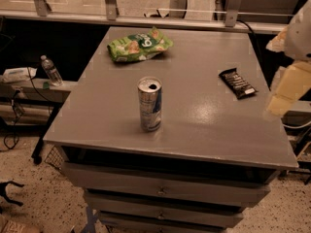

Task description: Pick rxbar chocolate

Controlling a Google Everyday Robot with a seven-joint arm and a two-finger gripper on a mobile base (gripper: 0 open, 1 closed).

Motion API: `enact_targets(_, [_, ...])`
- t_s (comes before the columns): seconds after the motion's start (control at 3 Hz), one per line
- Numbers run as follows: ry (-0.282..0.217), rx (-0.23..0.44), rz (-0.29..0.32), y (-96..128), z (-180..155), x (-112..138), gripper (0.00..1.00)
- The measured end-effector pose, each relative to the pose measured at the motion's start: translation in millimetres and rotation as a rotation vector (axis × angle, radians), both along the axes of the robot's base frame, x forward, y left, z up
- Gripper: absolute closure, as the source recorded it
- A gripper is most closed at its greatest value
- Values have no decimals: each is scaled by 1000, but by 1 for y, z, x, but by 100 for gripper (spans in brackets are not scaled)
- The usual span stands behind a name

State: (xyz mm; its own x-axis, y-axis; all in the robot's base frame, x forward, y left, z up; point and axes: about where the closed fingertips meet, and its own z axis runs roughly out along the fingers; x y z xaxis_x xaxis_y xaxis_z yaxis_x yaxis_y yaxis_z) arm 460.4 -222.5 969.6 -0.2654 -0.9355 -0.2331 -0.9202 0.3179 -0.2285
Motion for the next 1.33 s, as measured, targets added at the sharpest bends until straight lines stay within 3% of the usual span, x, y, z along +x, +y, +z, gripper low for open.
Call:
enact_targets(0.67, [20,126,-238,-30,-37,96,0])
enact_targets(1.0, [35,157,-350,-37,-64,130,0])
enact_targets(1.33, [66,171,-418,-41,-96,159,0])
